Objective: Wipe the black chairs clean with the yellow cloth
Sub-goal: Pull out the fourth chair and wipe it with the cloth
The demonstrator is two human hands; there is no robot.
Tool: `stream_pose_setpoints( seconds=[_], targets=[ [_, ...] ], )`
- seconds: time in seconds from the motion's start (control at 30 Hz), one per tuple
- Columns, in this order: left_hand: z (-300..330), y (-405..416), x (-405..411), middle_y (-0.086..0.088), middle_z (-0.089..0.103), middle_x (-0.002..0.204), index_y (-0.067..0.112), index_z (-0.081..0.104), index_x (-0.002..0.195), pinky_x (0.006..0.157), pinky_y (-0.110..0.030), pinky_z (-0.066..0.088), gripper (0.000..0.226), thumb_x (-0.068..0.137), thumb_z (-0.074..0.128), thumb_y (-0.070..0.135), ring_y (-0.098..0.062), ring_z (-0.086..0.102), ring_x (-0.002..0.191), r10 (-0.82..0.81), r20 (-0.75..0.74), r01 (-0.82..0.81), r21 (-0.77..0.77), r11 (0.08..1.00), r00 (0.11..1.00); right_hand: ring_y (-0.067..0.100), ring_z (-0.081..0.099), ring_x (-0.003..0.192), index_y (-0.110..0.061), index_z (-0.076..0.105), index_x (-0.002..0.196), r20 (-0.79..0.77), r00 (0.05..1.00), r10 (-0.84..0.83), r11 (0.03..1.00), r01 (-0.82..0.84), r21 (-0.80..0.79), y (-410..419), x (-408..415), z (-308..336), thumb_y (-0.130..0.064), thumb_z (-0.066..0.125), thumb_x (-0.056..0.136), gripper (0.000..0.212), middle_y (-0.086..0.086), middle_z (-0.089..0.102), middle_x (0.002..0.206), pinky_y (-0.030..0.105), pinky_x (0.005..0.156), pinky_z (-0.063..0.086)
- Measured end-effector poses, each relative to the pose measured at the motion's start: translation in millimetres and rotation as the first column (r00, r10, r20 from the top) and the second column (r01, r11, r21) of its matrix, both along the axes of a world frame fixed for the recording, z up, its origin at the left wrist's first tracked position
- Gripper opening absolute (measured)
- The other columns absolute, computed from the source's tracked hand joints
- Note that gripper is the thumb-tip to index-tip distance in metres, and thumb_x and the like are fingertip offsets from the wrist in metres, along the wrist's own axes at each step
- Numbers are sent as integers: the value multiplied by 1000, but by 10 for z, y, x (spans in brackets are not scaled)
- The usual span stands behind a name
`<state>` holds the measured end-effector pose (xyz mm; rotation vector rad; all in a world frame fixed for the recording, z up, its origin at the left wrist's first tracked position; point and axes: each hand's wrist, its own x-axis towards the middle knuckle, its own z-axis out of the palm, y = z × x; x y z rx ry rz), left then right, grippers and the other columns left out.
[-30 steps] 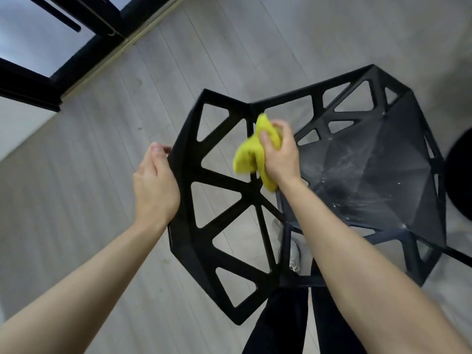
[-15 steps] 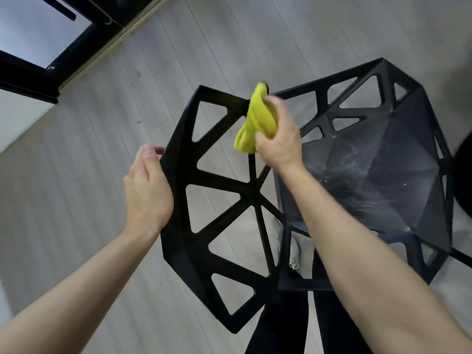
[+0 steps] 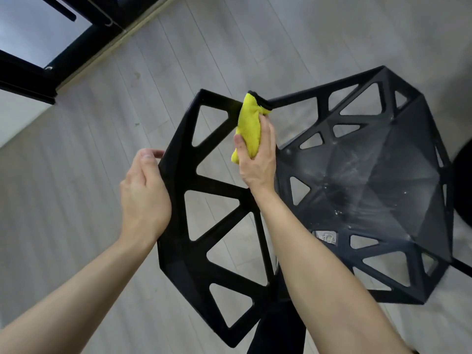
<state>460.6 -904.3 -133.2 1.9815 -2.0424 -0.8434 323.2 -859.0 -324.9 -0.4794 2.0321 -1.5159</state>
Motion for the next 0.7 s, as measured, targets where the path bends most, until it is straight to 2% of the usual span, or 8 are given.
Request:
stream_pose_setpoints(
  seconds=[0.07, 0.17, 0.23, 0.3, 0.4, 0.47, 0.6, 0.7],
  targets=[
    [14, -1, -5, 15, 62, 95, 27, 60, 114, 69, -9, 39, 40, 118, 21, 34, 21, 55, 83, 6, 7, -6, 5, 1000, 1000, 16, 47, 145, -22, 44, 159, -39, 999, -30, 1000, 30, -3, 38, 49, -8, -34, 69, 103, 62, 1, 45, 158, 45, 118, 44],
    [27, -9, -7, 15, 61, 95, 25, 59, 114, 65, -4, 37, 39, 118, 21, 32, 22, 54, 83, 3, 9, -3, 11, 1000, 1000, 11, 54, 133, -26, 47, 157, 10, 994, 105, 991, -105, 79, 461, 174, -39, -29, 67, 101, 60, -1, 53, 149, 32, 113, 45],
    [32, -7, -8, 14, 61, 95, 24, 60, 114, 64, -3, 37, 39, 118, 21, 32, 22, 54, 83, -1, 19, 1, 8, 1000, 1000, 12, 58, 122, -27, 52, 154, 23, 983, 182, 969, -183, 167, 732, 37, -101, -33, 66, 98, 57, 1, 61, 139, 39, 110, 49],
    [27, -9, -9, 13, 62, 95, 24, 60, 114, 67, -6, 37, 40, 118, 21, 33, 17, 55, 86, -3, 26, 2, 8, 1000, 1000, 12, 57, 125, -29, 49, 156, 5, 986, 166, 972, -165, 168, 673, -252, -79, -34, 65, 98, 60, 1, 60, 143, 41, 111, 50],
    [16, -8, -8, 11, 63, 96, 24, 60, 114, 75, -20, 42, 41, 117, 21, 34, 3, 57, 89, -18, 16, 18, 0, 1000, 1000, 6, 54, 123, -39, 42, 159, -133, 985, 106, 994, -103, 25, 110, -573, 162, -37, 64, 103, 60, 0, 53, 146, 18, 97, 47],
    [19, -13, -22, 10, 62, 95, 24, 59, 113, 75, -22, 42, 40, 117, 21, 34, 0, 56, 88, -26, 14, 26, -4, 1000, 1000, 11, 56, 118, -32, 53, 154, -206, 972, 115, 992, -125, -36, -98, -466, 175, -42, 65, 104, 52, 4, 50, 138, 24, 97, 50],
    [34, -15, -22, 14, 58, 93, 23, 59, 114, 76, -32, 37, 39, 117, 21, 32, -10, 49, 82, -30, 7, 30, 5, 1000, 1000, 13, 57, 113, -41, 46, 158, -26, 979, 202, 967, -195, 161, 908, 285, -135, -45, 59, 107, 53, 0, 51, 127, 39, 101, 54],
    [30, -23, -16, 14, 58, 94, 21, 59, 114, 77, -33, 37, 39, 117, 21, 31, -11, 48, 83, -25, -2, 25, 3, 1000, 1000, 12, 57, 115, -41, 47, 157, 90, 970, 225, 960, -237, 148, 1222, 367, -129, -45, 57, 108, 51, -1, 54, 127, 43, 106, 52]
  ],
)
